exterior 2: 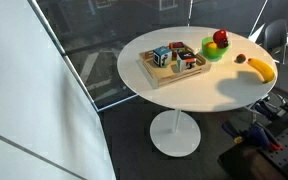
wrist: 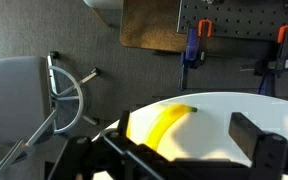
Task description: Put the banana on the tray, remove the black and white dice from the tray, put it on the table and then put the plum plush toy on the table
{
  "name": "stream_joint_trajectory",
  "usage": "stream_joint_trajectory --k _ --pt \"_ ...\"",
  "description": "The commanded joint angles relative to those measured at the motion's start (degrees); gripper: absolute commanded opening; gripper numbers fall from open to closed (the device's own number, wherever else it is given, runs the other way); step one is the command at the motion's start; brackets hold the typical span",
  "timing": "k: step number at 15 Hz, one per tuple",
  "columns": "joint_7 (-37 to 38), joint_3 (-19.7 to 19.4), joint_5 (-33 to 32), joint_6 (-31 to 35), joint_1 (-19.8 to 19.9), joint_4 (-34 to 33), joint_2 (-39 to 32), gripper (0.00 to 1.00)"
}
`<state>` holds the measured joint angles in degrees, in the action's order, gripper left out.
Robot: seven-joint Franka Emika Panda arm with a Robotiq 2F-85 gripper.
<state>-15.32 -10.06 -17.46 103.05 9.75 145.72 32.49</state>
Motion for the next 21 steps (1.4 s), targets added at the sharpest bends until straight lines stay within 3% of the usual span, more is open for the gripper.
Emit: stream_joint_trajectory --k 1,10,21 --pt "0.2 -0.4 -0.2 -0.2 -0.5 -0.1 0.0 1.00" --pt "2.9 -0.2 0.3 2.1 -0.4 -0.7 -2.5 1.00" --pt "10.2 0.0 4.0 21.5 -0.1 1.3 -12.0 1.00"
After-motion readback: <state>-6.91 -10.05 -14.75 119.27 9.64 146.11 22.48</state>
